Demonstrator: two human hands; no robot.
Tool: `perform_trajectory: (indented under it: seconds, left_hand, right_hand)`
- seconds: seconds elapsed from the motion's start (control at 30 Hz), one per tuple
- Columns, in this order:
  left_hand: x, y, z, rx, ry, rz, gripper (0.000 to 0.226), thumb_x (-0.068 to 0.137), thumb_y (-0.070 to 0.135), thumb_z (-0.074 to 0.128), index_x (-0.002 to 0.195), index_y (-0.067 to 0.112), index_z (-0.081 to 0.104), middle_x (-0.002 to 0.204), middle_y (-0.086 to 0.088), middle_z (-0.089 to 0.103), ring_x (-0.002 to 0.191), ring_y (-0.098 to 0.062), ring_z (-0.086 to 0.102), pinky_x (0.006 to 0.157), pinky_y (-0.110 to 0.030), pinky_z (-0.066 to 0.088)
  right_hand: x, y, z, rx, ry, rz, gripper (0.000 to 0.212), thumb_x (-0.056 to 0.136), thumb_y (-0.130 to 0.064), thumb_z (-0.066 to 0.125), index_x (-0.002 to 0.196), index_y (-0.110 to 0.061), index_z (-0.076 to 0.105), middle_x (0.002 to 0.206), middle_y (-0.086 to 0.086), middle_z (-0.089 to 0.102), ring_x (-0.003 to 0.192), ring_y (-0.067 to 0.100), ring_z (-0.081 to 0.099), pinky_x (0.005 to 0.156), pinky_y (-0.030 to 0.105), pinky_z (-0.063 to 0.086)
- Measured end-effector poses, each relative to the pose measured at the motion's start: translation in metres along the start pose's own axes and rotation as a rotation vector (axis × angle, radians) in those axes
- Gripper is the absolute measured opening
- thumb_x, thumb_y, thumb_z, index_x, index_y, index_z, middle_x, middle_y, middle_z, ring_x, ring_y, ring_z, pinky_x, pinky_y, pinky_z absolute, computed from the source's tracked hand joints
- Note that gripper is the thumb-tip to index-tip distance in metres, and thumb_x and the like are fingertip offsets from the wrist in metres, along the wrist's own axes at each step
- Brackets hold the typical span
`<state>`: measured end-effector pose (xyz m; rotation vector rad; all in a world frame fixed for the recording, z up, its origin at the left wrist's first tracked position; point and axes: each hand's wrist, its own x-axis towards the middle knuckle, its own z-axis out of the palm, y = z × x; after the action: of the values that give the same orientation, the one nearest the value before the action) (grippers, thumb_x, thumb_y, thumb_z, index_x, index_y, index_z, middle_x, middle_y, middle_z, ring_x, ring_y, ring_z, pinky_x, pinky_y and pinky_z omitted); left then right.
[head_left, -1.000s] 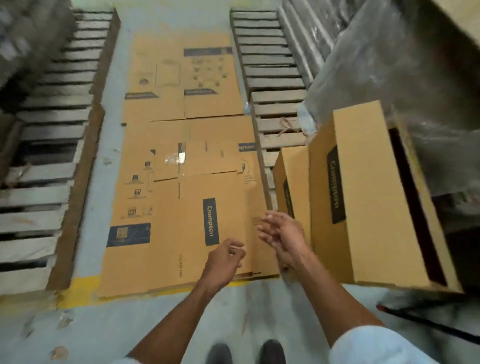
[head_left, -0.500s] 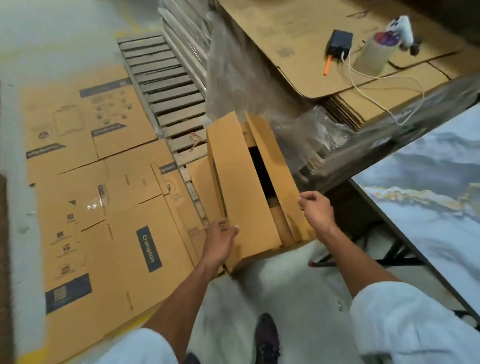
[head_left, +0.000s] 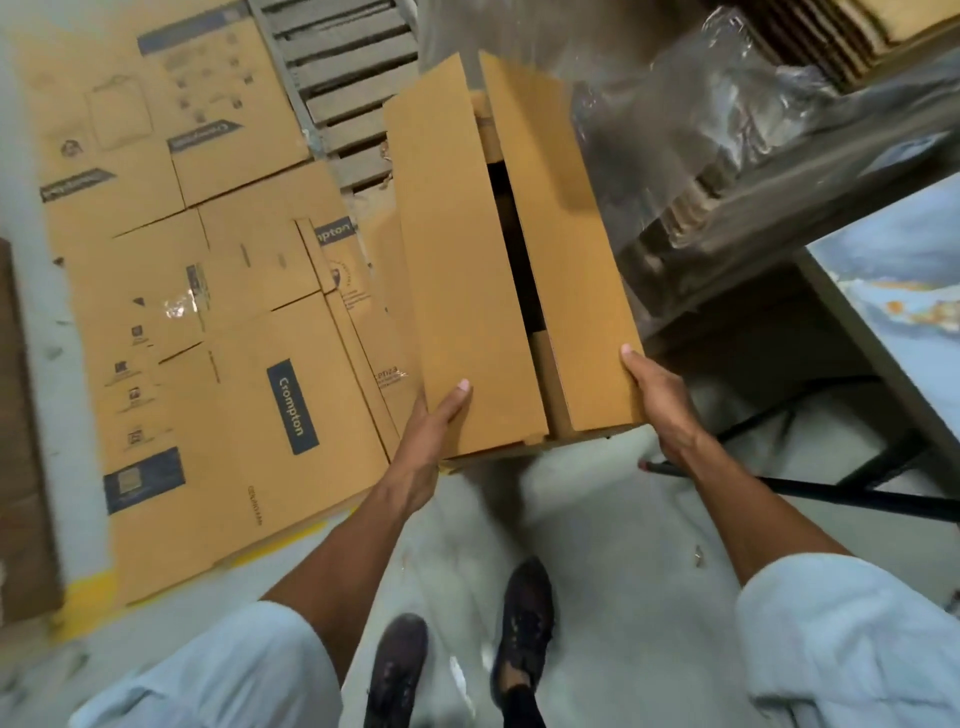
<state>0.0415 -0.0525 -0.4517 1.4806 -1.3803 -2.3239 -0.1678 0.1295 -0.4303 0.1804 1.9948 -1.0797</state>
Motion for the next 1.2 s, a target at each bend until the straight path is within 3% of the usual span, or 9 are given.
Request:
perform_trajectory:
  seconds: [0.23, 0.37, 0.43, 0.53, 0.7, 0.77, 0.87, 1.07, 1.2]
  left_hand:
    - [-0.048, 0.101, -0.041, 0.066, 0.122, 0.088, 0.108, 0.06, 0.065, 0.087, 0.151, 0.027, 0.043, 0.148, 0.002, 0.055, 0.135, -0.022, 0.052, 0.114, -0.048, 0.04]
    - [-0.123, 0.185, -0.061, 0.065, 0.026, 0.123, 0.042, 0.089, 0.036, 0.074, 0.121, 0.011, 0.065, 0.097, -0.001, 0.077, 0.084, -0.012, 0.072, 0.071, -0.026, 0.058]
    - [-0.159, 0.213, -0.072, 0.063, -0.004, 0.143, 0.02, 0.093, 0.031, 0.07, 0.107, 0.016, 0.068, 0.081, 0.004, 0.074, 0.074, -0.011, 0.068, 0.069, -0.025, 0.055]
    - [-0.219, 0.255, -0.09, 0.04, -0.015, 0.208, 0.016, 0.093, 0.03, 0.07, 0.103, 0.018, 0.068, 0.083, 0.002, 0.073, 0.076, -0.012, 0.066, 0.08, -0.029, 0.053]
    - [-0.295, 0.331, -0.094, 0.071, -0.091, 0.357, 0.021, 0.091, 0.032, 0.073, 0.107, 0.018, 0.07, 0.084, 0.004, 0.076, 0.073, -0.01, 0.07, 0.068, -0.023, 0.055]
    - [-0.318, 0.358, -0.08, 0.105, -0.14, 0.416, 0.027, 0.091, 0.035, 0.072, 0.111, 0.017, 0.071, 0.088, 0.003, 0.076, 0.074, -0.009, 0.071, 0.064, -0.021, 0.055]
    - [-0.348, 0.382, -0.043, 0.162, -0.255, 0.476, 0.029, 0.091, 0.038, 0.071, 0.113, 0.019, 0.072, 0.09, 0.002, 0.076, 0.074, -0.01, 0.071, 0.061, -0.021, 0.054]
    - [-0.384, 0.374, 0.079, 0.296, -0.593, 0.501, 0.018, 0.094, 0.037, 0.067, 0.093, 0.02, 0.071, 0.077, 0.003, 0.071, 0.066, -0.01, 0.066, 0.059, -0.019, 0.049]
    - [-0.401, 0.322, 0.179, 0.367, -0.787, 0.437, 0.033, 0.094, 0.03, 0.068, 0.12, 0.01, 0.067, 0.093, -0.001, 0.077, 0.077, -0.011, 0.072, 0.057, -0.02, 0.053]
  right_hand:
    - [-0.074, -0.063, 0.011, 0.225, -0.13, -0.181, 0.031, 0.098, -0.044, 0.06, 0.116, -0.021, 0.072, 0.105, 0.0, 0.076, 0.098, 0.018, 0.069, 0.076, 0.029, 0.054]
    - [-0.142, -0.128, 0.022, 0.316, -0.131, -0.266, 0.028, 0.092, -0.042, 0.068, 0.1, -0.017, 0.077, 0.1, 0.004, 0.076, 0.092, 0.021, 0.07, 0.087, 0.038, 0.054]
    - [-0.182, -0.157, 0.026, 0.296, -0.159, -0.318, 0.03, 0.091, -0.047, 0.067, 0.095, -0.019, 0.077, 0.092, 0.002, 0.077, 0.087, 0.019, 0.07, 0.088, 0.035, 0.054]
    - [-0.252, -0.197, 0.031, 0.284, -0.153, -0.383, 0.027, 0.097, -0.045, 0.06, 0.094, -0.022, 0.075, 0.079, -0.006, 0.076, 0.07, 0.007, 0.07, 0.067, 0.022, 0.052]
    - [-0.359, -0.253, 0.016, 0.345, -0.057, -0.529, 0.022, 0.094, -0.046, 0.063, 0.091, -0.025, 0.068, 0.078, -0.004, 0.07, 0.069, 0.012, 0.066, 0.067, 0.023, 0.051]
    - [-0.393, -0.265, -0.001, 0.384, 0.008, -0.595, 0.024, 0.097, -0.045, 0.059, 0.096, -0.023, 0.068, 0.074, -0.007, 0.072, 0.068, 0.007, 0.067, 0.062, 0.02, 0.05]
    - [-0.434, -0.263, -0.041, 0.427, 0.131, -0.671, 0.028, 0.097, -0.049, 0.058, 0.101, -0.025, 0.071, 0.082, -0.006, 0.074, 0.081, 0.012, 0.068, 0.078, 0.03, 0.049]
    - [-0.507, -0.199, -0.143, 0.567, 0.437, -0.677, 0.029, 0.096, -0.05, 0.059, 0.1, -0.026, 0.074, 0.092, -0.001, 0.077, 0.093, 0.018, 0.067, 0.086, 0.036, 0.048]
    - [-0.543, -0.116, -0.215, 0.734, 0.63, -0.623, 0.025, 0.096, -0.043, 0.06, 0.103, -0.024, 0.074, 0.091, -0.005, 0.078, 0.087, 0.015, 0.07, 0.078, 0.029, 0.051]
